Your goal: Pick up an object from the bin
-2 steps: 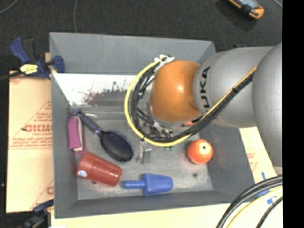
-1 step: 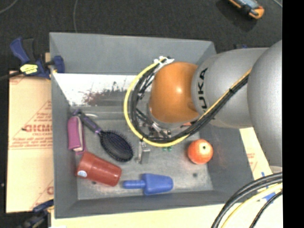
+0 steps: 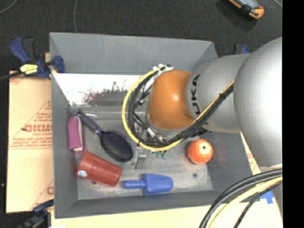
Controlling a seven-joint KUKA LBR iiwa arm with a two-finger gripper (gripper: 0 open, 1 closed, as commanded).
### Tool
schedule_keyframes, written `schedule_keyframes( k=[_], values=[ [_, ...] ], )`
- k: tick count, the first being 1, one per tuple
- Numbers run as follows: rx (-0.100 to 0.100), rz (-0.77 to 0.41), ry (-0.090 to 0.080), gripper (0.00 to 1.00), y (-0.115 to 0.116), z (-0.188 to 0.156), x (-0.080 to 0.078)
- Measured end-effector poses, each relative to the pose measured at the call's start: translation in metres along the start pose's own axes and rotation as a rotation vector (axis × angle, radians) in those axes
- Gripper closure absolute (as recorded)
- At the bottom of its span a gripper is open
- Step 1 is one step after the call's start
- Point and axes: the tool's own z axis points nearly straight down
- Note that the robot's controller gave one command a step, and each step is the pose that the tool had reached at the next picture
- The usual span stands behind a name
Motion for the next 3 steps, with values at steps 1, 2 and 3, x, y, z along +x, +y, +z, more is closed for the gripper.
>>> schedule_keyframes(
  k=[1, 2, 3],
  values=[
    [0.002, -0.195, -0.005, 0.00, 0.028, 0.046, -0.013],
    [0.003, -0.186, -0.002, 0.00, 0.034, 0.047, -0.010],
    [0.002, -0.043, 0.004, 0.00, 0.034, 0.034, -0.014]
  ],
)
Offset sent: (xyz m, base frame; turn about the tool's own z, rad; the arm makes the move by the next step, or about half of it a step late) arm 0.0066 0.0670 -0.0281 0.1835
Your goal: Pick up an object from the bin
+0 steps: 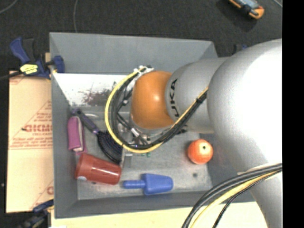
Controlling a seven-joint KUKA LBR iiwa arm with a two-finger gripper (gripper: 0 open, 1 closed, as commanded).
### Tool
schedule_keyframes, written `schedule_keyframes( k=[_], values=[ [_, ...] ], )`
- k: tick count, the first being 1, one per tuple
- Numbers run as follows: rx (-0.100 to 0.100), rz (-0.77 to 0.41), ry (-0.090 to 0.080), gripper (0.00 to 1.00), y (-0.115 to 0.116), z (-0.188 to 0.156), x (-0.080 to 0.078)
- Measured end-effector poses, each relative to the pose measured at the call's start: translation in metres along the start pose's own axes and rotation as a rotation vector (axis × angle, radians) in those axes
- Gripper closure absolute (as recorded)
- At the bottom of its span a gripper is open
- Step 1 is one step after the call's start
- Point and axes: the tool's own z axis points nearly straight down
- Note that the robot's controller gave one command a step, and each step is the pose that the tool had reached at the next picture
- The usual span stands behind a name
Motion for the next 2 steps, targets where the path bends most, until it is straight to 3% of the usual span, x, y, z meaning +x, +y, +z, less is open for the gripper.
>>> schedule_keyframes(
  k=[1, 2],
  values=[
    [0.000, -0.299, -0.001, 0.00, -0.062, -0.015, -0.003],
    [0.000, 0.066, -0.005, 0.00, 0.007, 0.014, -0.007]
  ],
)
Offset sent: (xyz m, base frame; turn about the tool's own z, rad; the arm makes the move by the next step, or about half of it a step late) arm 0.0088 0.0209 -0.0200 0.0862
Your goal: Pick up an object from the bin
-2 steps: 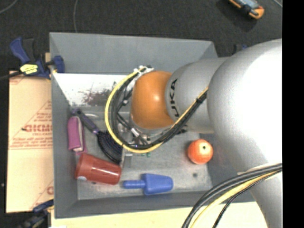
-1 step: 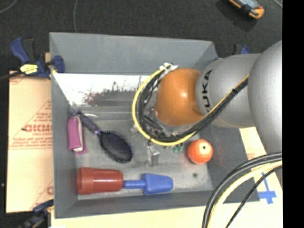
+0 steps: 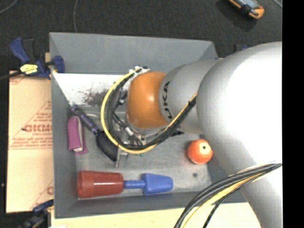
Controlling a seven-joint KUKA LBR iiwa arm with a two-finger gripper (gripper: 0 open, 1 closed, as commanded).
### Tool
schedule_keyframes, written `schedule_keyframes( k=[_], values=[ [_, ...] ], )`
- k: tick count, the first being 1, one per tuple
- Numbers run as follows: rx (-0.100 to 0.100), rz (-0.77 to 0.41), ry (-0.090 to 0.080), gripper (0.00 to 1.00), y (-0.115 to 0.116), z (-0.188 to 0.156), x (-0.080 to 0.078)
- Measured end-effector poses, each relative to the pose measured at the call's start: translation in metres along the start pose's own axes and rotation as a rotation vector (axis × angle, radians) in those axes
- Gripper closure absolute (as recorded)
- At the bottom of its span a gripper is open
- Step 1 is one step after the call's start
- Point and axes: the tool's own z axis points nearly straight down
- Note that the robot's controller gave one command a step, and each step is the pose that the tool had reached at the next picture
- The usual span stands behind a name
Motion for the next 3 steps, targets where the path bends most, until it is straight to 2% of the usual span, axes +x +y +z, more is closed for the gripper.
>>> schedule_keyframes(
  k=[1, 2, 3],
  values=[
    [0.004, -0.468, -0.003, 1.00, -0.019, 0.002, 0.001],
    [0.004, -0.466, -0.002, 1.00, -0.020, 0.002, 0.001],
    [0.005, -0.457, 0.001, 1.00, -0.024, -0.113, 0.002]
  ],
)
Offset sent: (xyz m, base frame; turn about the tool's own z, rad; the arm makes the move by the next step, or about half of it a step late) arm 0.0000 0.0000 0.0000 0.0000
